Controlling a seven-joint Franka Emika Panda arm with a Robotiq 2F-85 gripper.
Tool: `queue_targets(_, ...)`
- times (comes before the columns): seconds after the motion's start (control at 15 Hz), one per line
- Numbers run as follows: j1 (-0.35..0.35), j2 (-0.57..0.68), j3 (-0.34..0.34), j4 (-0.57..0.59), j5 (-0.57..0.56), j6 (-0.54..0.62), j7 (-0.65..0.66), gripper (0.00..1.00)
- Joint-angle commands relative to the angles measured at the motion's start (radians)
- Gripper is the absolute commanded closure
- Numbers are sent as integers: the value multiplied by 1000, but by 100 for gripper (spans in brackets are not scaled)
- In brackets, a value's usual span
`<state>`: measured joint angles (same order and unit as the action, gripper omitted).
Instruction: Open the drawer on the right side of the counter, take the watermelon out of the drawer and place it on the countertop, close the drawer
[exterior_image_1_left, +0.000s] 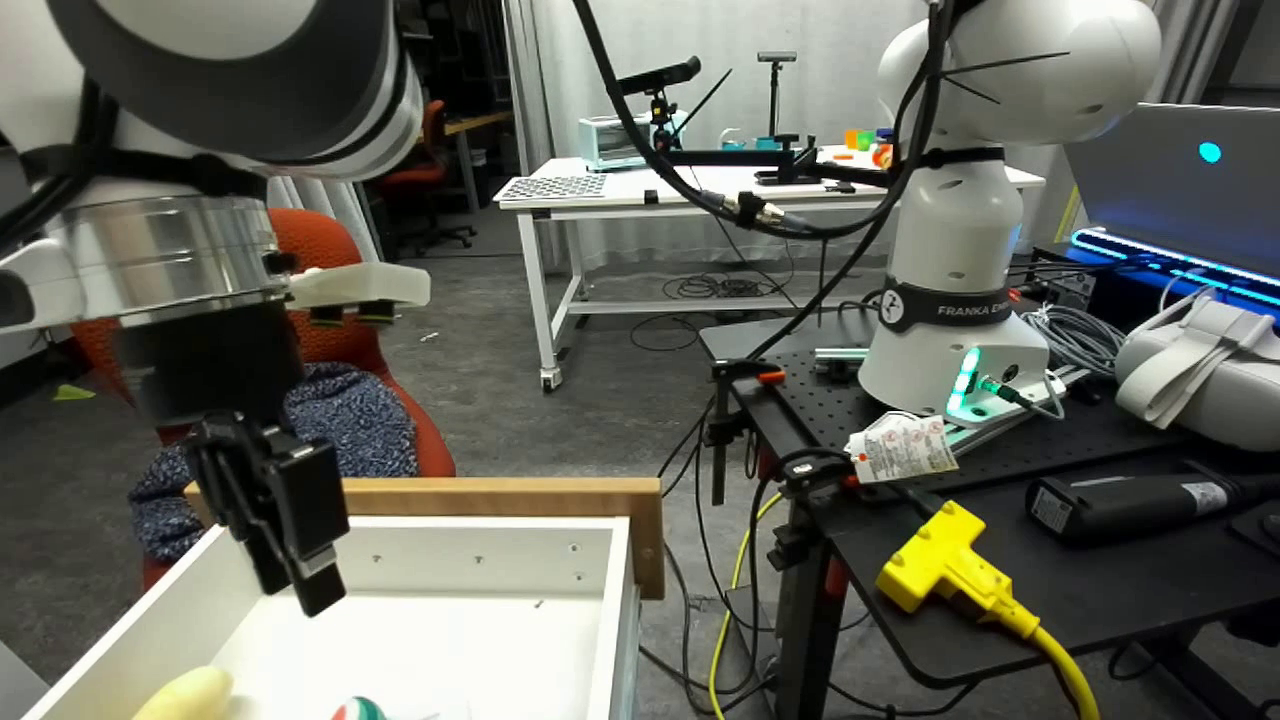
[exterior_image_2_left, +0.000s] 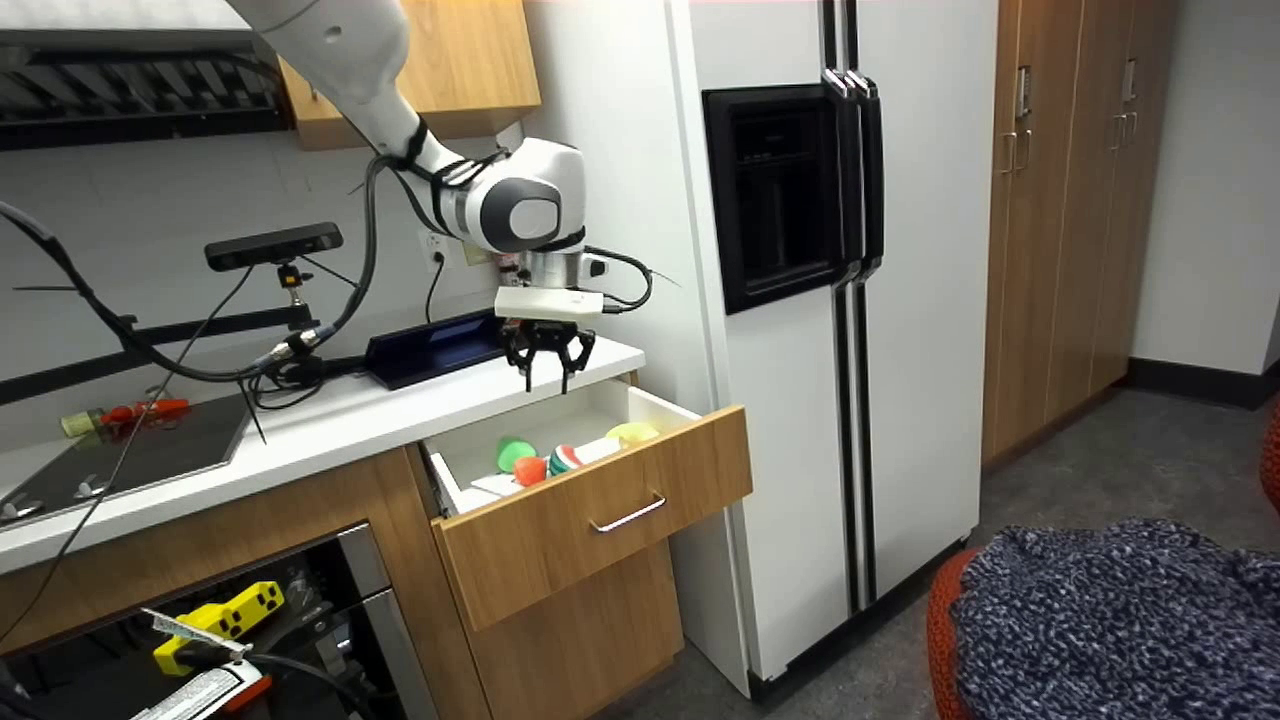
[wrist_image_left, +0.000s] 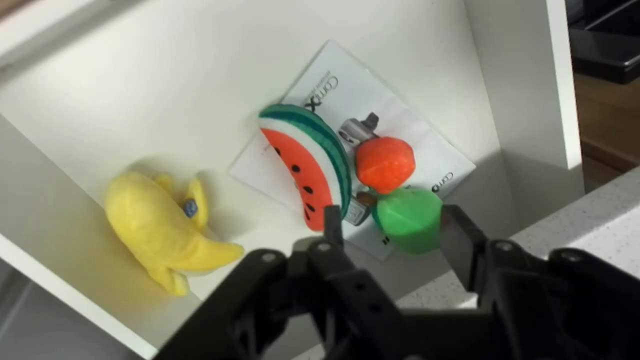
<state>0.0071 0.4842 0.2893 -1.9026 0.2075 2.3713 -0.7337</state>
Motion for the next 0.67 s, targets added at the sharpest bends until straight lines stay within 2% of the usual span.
queue_targets(0.0, -65, 101, 63, 87, 127, -7, -162, 15)
queue_targets(0.07, -75, 121, 69, 100, 152, -16, -194, 6)
queue_targets(0.13, -84, 142, 72, 113, 169, -27, -223, 1)
queue_targets(0.33, -94, 202, 61, 153, 170, -52, -279, 0)
queue_targets(0.6, -88, 263, 48, 196, 153, -59, -282, 0)
